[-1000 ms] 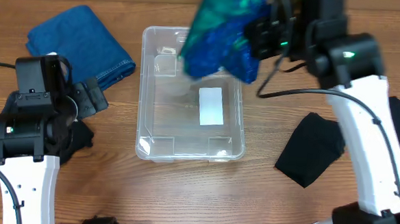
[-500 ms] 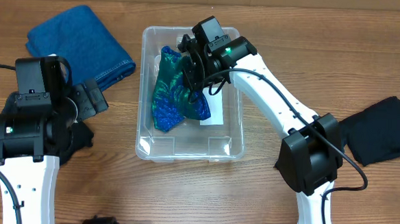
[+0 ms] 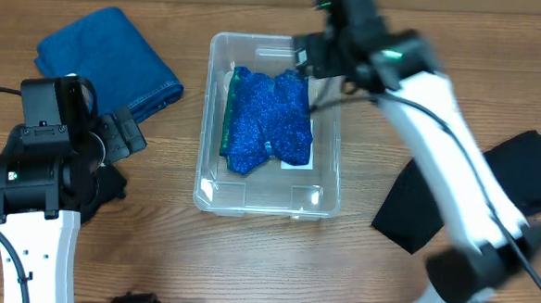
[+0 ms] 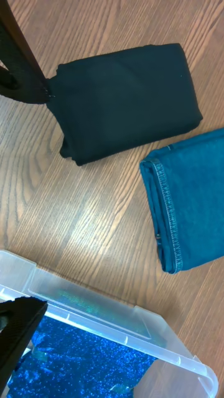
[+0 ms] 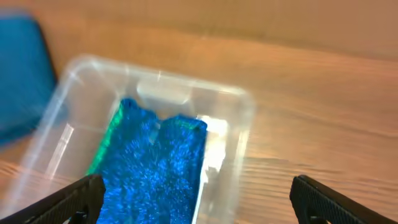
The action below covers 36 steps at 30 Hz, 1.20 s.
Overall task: Pack container
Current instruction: 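Carry the sparkly fabric into the bin's back half and release, then move the right gripper to the black cloth and grasp it, then place the black cloth in the bin's front half and release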
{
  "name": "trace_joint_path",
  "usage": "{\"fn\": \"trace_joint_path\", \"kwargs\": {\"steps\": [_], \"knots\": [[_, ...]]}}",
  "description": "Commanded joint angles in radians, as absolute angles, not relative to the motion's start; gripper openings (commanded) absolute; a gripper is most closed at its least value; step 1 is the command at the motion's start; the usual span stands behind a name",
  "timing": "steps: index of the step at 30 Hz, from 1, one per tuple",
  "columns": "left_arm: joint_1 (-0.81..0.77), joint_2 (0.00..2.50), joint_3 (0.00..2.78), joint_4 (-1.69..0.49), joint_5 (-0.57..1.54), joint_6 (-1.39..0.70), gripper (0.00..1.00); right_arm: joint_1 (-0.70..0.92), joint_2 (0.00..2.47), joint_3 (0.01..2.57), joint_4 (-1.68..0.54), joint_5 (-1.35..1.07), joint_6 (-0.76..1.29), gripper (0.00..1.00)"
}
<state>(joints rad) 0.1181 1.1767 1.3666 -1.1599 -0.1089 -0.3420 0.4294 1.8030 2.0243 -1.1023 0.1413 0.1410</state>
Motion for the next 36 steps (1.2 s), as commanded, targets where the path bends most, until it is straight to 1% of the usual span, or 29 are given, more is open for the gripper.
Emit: {"fn": "trace_joint_path", "kwargs": {"steps": [1, 2, 4, 6, 9, 12, 14, 16, 19, 20, 25, 27, 29, 30, 31, 32, 33, 36], "knots": [[0.124, 1.178, 1.392, -1.161, -0.104, -0.360, 1.00, 0.225, 1.642, 2.055, -1.271, 0.191, 0.321, 1.00], [0.124, 1.178, 1.392, -1.161, -0.104, -0.360, 1.00, 0.135, 1.621, 2.055, -1.366, 0.165, 0.347, 1.00], [0.124, 1.178, 1.392, -1.160, -0.104, -0.360, 1.00, 0.006, 1.597, 2.043, -1.504, 0.120, 0.368, 1.00], [0.124, 1.178, 1.392, -1.160, -0.104, -0.360, 1.00, -0.101, 1.534, 1.969, -1.551, 0.085, 0.342, 1.00], [0.124, 1.178, 1.392, -1.160, -0.104, -0.360, 1.00, -0.180, 1.379, 1.796, -1.508, 0.066, 0.330, 1.00], [0.124, 1.178, 1.392, -1.159, -0.104, -0.360, 1.00, -0.284, 1.206, 1.502, -1.384, -0.007, 0.339, 1.00], [0.124, 1.178, 1.392, -1.159, -0.104, -0.360, 1.00, -0.368, 1.171, 1.262, -1.280, -0.079, 0.333, 1.00], [0.124, 1.178, 1.392, -1.159, -0.104, -0.360, 1.00, -0.410, 1.196, 1.120, -1.211, -0.143, 0.317, 1.00], [0.124, 1.178, 1.392, -1.159, -0.103, -0.360, 1.00, -0.452, 1.301, 0.892, -1.029, -0.224, 0.315, 1.00], [0.124, 1.178, 1.392, -1.159, -0.104, -0.360, 1.00, -0.458, 1.334, 0.861, -0.994, -0.231, 0.315, 1.00], [0.124, 1.178, 1.392, -1.159, -0.103, -0.360, 1.00, -0.468, 1.568, 0.820, -0.822, -0.257, 0.310, 1.00], [0.124, 1.178, 1.392, -1.159, -0.103, -0.360, 1.00, -0.468, 1.625, 0.820, -0.784, -0.268, 0.310, 1.00], [0.124, 1.178, 1.392, -1.159, -0.103, -0.360, 1.00, -0.465, 1.692, 0.820, -0.756, -0.332, 0.275, 1.00], [0.124, 1.178, 1.392, -1.160, -0.103, -0.360, 1.00, -0.465, 1.715, 0.820, -0.756, -0.364, 0.252, 0.91], [0.124, 1.178, 1.392, -1.160, -0.103, -0.360, 1.00, -0.465, 1.729, 0.820, -0.764, -0.369, 0.253, 0.68], [0.124, 1.178, 1.392, -1.161, -0.103, -0.360, 1.00, -0.465, 1.731, 0.820, -0.772, -0.368, 0.253, 0.24], [0.124, 1.178, 1.392, -1.160, -0.103, -0.360, 1.00, -0.465, 1.730, 0.820, -0.776, -0.370, 0.254, 0.04], [0.124, 1.178, 1.392, -1.163, -0.103, -0.360, 1.00, -0.465, 1.728, 0.822, -0.775, -0.395, 0.253, 0.04]]}}
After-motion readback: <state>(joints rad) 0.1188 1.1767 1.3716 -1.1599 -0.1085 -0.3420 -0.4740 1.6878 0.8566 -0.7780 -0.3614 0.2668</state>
